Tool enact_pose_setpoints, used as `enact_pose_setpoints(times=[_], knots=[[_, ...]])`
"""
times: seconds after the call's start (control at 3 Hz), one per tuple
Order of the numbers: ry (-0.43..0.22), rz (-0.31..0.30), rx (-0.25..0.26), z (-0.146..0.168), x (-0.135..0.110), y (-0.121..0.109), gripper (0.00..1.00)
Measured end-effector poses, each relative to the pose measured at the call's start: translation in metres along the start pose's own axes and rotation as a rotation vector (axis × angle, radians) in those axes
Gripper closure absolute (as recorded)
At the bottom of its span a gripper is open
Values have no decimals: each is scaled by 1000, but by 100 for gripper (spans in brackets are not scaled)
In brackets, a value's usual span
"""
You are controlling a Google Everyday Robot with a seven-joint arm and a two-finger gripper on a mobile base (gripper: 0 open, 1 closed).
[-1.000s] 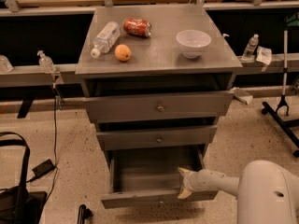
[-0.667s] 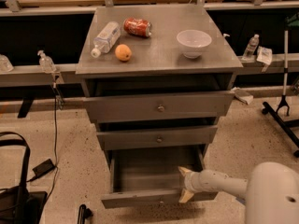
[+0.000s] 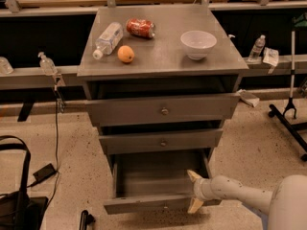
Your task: Close bottom drawer
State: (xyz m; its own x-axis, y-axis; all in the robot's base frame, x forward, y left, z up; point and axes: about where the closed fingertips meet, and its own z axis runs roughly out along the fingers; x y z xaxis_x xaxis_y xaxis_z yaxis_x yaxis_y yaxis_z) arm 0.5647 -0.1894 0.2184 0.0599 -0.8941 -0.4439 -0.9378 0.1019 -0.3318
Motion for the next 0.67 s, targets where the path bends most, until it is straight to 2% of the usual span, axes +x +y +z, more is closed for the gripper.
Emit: enact_pose_setpoints(times=[0.33,0.67], knots=[[0,4,-37,-10,-8,18,25],[-45,9,-57,-19,-16,35,48]])
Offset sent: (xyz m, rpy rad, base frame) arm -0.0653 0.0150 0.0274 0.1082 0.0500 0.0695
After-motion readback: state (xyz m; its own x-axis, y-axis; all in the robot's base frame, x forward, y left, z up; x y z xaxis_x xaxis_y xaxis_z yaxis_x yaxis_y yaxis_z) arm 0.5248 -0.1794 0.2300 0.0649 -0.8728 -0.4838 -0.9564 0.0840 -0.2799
